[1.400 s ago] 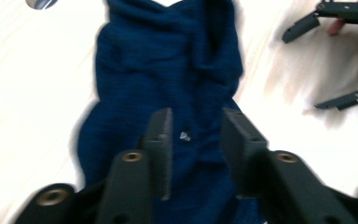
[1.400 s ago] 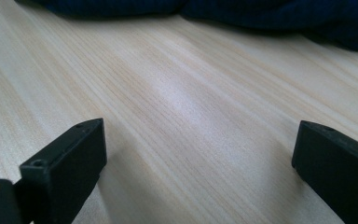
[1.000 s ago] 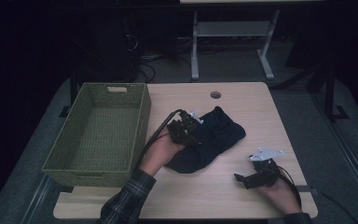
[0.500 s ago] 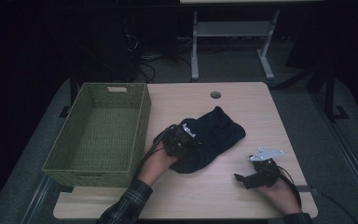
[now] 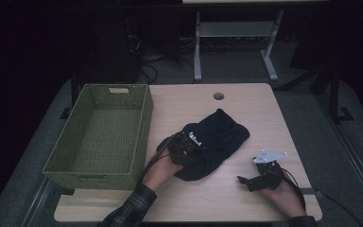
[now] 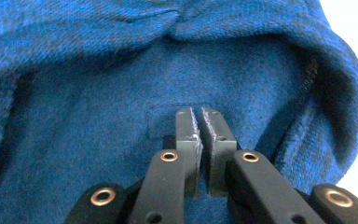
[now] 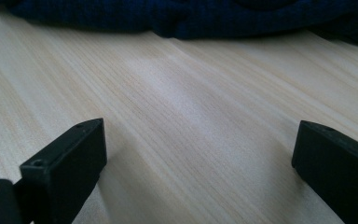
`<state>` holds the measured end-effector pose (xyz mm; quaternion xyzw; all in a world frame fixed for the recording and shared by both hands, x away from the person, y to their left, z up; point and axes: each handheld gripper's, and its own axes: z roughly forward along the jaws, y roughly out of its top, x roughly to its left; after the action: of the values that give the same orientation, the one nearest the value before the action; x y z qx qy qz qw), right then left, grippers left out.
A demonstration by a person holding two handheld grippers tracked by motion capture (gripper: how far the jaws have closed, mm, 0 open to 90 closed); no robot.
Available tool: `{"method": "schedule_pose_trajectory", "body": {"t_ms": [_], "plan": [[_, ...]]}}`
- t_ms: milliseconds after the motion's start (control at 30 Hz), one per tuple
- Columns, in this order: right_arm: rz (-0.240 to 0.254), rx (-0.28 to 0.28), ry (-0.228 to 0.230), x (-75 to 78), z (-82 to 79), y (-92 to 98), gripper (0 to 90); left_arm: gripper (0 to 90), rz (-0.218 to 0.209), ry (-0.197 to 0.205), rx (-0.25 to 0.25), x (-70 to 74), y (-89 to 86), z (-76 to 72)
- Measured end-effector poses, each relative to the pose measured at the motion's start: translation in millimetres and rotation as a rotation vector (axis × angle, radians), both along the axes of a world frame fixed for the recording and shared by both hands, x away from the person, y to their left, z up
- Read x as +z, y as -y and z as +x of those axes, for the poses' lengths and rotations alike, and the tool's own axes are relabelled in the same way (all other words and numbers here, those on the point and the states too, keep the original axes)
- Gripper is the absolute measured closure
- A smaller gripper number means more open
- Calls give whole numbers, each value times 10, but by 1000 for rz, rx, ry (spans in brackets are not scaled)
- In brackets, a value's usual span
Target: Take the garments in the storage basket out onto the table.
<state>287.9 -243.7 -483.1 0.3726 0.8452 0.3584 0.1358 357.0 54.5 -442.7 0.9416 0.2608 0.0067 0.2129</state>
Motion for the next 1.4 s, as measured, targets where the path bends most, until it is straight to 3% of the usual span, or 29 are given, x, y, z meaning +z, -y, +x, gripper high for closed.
{"method": "schedule_pose_trajectory", "body": {"t_ms": [533,733,833,1000,1200,1400], "plan": [[-1,-1,-3,2,-1,1,28,860,-57,-43,-144,-26,388,-312],[-2,-1,-1,2,0,1,28,857,-54,-35,-181,-9,468,-388],[-2,-1,-1,2,0,2,28,856,-56,-19,-166,54,387,-384],[-2,-1,-2,2,0,2,28,856,-48,24,-113,158,107,-416],[-2,0,-1,2,0,2,28,854,-21,28,-47,52,-178,-482],[-14,-7,14,68,-21,13,154,855,-29,17,-27,-13,-260,-477]]}}
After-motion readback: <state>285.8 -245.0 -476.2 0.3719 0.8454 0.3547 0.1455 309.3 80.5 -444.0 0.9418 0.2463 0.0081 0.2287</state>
